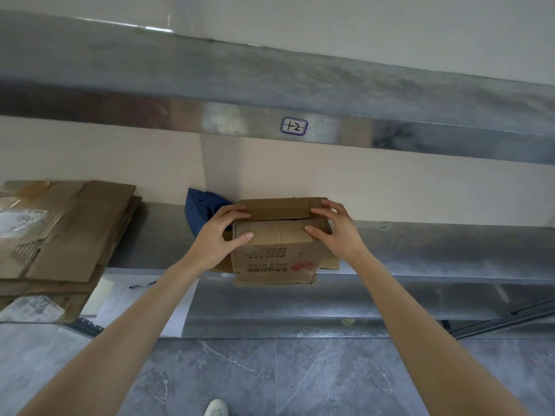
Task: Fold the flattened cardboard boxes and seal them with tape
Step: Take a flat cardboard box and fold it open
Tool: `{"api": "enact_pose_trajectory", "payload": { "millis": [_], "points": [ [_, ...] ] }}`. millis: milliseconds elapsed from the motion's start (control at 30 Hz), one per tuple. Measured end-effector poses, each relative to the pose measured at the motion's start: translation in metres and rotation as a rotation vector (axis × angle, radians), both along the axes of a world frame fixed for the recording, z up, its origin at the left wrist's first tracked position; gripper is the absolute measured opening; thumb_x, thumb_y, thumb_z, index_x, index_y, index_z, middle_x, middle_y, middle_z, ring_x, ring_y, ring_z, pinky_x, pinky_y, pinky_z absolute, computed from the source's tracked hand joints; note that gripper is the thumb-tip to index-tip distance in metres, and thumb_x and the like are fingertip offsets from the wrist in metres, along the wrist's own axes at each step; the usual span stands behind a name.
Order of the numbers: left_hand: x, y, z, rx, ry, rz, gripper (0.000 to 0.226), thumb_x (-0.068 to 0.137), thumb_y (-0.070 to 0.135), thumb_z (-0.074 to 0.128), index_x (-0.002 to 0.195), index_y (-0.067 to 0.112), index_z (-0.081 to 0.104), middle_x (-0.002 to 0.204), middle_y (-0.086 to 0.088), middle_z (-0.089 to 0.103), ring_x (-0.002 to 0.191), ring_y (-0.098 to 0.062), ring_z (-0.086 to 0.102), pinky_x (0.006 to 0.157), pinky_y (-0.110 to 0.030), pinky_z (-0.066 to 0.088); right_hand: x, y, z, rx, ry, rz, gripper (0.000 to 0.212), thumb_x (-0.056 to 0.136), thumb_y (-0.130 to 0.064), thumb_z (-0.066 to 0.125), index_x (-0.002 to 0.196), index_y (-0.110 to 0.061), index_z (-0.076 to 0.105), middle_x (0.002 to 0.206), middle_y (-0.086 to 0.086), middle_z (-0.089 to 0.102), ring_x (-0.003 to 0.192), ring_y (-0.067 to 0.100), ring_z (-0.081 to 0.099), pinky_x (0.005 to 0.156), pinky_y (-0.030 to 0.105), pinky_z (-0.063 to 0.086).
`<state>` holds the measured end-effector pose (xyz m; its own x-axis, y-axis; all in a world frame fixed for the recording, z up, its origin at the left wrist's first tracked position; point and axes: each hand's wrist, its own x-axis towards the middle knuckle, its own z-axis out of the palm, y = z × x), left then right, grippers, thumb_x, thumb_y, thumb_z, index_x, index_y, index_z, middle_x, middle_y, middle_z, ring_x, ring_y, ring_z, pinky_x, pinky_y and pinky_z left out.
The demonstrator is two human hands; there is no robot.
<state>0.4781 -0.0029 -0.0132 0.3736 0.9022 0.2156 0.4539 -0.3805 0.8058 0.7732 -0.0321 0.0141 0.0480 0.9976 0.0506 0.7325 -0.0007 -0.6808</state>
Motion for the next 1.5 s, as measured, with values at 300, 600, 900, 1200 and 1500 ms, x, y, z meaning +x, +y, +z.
{"api": "enact_pose_trajectory", "payload": {
  "millis": [300, 600, 900, 1200, 1500],
  "points": [
    [-0.034, -0.011, 0.000, 0.011, -0.038, -0.006, 0.043, 0.081, 0.051, 0.070, 0.119, 0.035, 0.061, 0.132, 0.030, 0.045, 0.125, 0.011, 0.042, 0.095, -0.011, 0.041, -0.033, -0.005, 0.002, -0.001, 0.041, 0.003, 0.046, 0.087, -0.027, 0.077, 0.130, -0.018, 0.064, 0.148, -0.002, 0.042, 0.138, 0.013, 0.037, 0.107, 0.018, 0.025],
    [0.004, -0.004, 0.001, 0.011, -0.102, 0.052, 0.040, 0.084, 0.034, 0.077, 0.120, 0.023, 0.065, 0.134, 0.010, 0.052, 0.125, 0.002, 0.045, 0.103, -0.007, 0.031, -0.008, -0.022, 0.016, 0.019, 0.051, -0.079, 0.043, 0.088, -0.023, 0.075, 0.129, -0.016, 0.066, 0.147, -0.002, 0.047, 0.137, 0.013, 0.040, 0.112, 0.025, 0.031],
    [0.036, 0.008, -0.006, -0.010, -0.106, 0.025, 0.037, 0.085, 0.033, 0.077, 0.117, 0.018, 0.066, 0.133, 0.009, 0.053, 0.127, 0.000, 0.047, 0.110, -0.022, 0.035, 0.016, -0.017, 0.007, -0.013, -0.021, -0.086, 0.037, 0.094, -0.019, 0.068, 0.130, -0.015, 0.063, 0.149, 0.001, 0.043, 0.139, 0.017, 0.040, 0.113, 0.025, 0.031],
    [0.026, 0.001, 0.004, 0.052, -0.005, -0.029, 0.065, 0.079, 0.064, 0.067, 0.134, 0.031, 0.058, 0.140, 0.025, 0.043, 0.126, 0.016, 0.038, 0.100, -0.008, 0.030, 0.016, -0.026, 0.014, 0.023, -0.022, -0.074, 0.050, 0.089, -0.038, 0.071, 0.136, -0.024, 0.058, 0.152, -0.007, 0.035, 0.132, 0.003, 0.038, 0.105, 0.025, 0.037],
    [0.021, 0.003, 0.023, 0.094, 0.058, -0.027, 0.077, 0.081, 0.064, 0.062, 0.147, 0.028, 0.046, 0.154, 0.014, 0.038, 0.139, -0.005, 0.037, 0.110, -0.031, 0.039, 0.010, -0.022, 0.031, 0.050, -0.071, -0.093, 0.059, 0.089, -0.047, 0.068, 0.141, -0.026, 0.051, 0.152, -0.007, 0.038, 0.137, 0.012, 0.039, 0.107, 0.030, 0.039]
  ]
}}
